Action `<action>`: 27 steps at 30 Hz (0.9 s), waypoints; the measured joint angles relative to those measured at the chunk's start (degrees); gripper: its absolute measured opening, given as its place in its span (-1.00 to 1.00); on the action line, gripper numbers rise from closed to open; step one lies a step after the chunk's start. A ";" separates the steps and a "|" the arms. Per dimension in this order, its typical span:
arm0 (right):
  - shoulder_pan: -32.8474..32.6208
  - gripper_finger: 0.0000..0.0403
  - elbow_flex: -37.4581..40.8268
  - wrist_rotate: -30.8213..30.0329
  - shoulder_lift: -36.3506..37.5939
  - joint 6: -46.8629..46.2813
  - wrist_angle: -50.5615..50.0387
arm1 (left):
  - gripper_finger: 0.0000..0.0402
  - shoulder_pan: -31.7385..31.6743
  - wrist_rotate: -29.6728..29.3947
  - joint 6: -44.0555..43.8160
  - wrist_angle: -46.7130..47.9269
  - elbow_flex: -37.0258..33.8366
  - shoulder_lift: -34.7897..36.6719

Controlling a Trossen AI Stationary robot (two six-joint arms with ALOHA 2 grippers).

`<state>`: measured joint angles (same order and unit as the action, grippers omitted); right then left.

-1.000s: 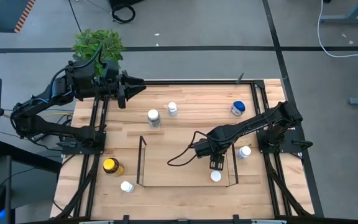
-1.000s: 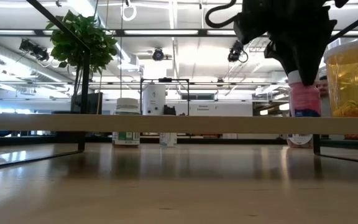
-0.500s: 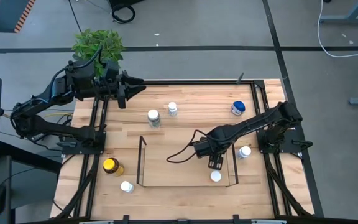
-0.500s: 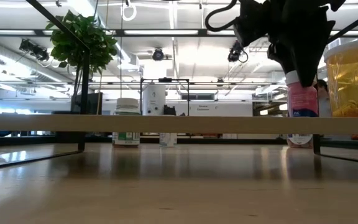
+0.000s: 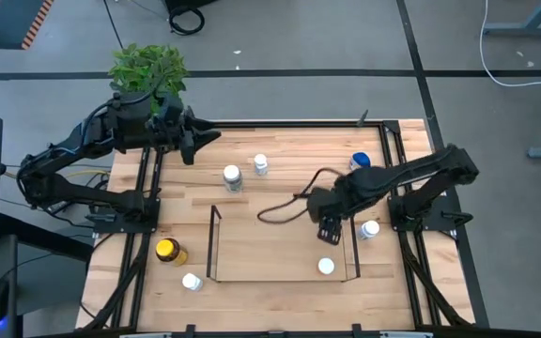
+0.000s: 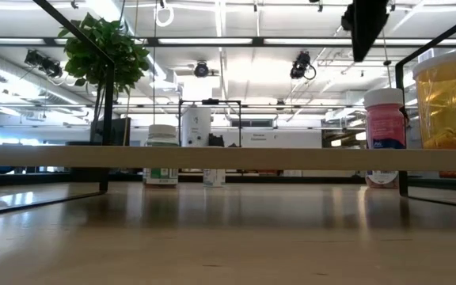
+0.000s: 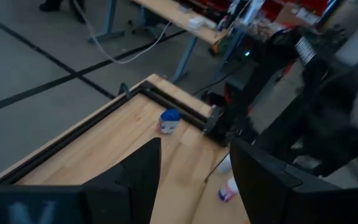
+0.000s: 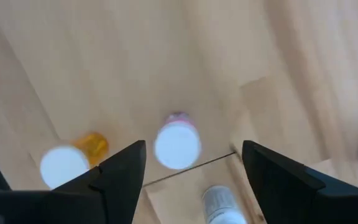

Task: Pick and place medicine bottles onto shelf by color
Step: Put the green pill bottle on the shelf

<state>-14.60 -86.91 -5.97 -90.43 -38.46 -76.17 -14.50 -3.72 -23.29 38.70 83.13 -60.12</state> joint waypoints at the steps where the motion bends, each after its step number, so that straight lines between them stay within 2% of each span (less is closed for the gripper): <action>1: 0.75 0.36 0.00 -1.09 0.78 -0.85 -0.02 | -0.01 -0.01 -0.07 0.01 0.89 -0.02 -0.14; 4: 4.28 0.35 0.00 -2.76 2.33 -2.62 -0.13 | -0.03 0.00 -0.25 0.69 2.31 0.02 -1.08; 8: 10.35 0.35 0.02 -2.41 2.47 -2.04 0.09 | -0.05 -0.05 -3.18 0.53 10.06 0.02 -3.61; 13: 16.40 0.35 0.02 -1.65 2.53 -0.99 3.10 | 0.01 -0.19 -2.43 -0.45 21.12 -0.04 -8.97; 19: 19.38 0.35 0.02 -1.11 2.53 1.52 6.87 | 0.22 0.96 -0.48 11.17 25.18 -0.09 -15.38; 27: 18.81 0.34 0.02 -0.99 2.53 2.05 7.30 | 0.63 -2.15 -0.12 13.36 27.80 -0.07 -23.89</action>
<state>4.21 -86.89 -6.96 -87.90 -36.41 -68.86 -16.65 -3.84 -9.93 66.50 83.07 -84.01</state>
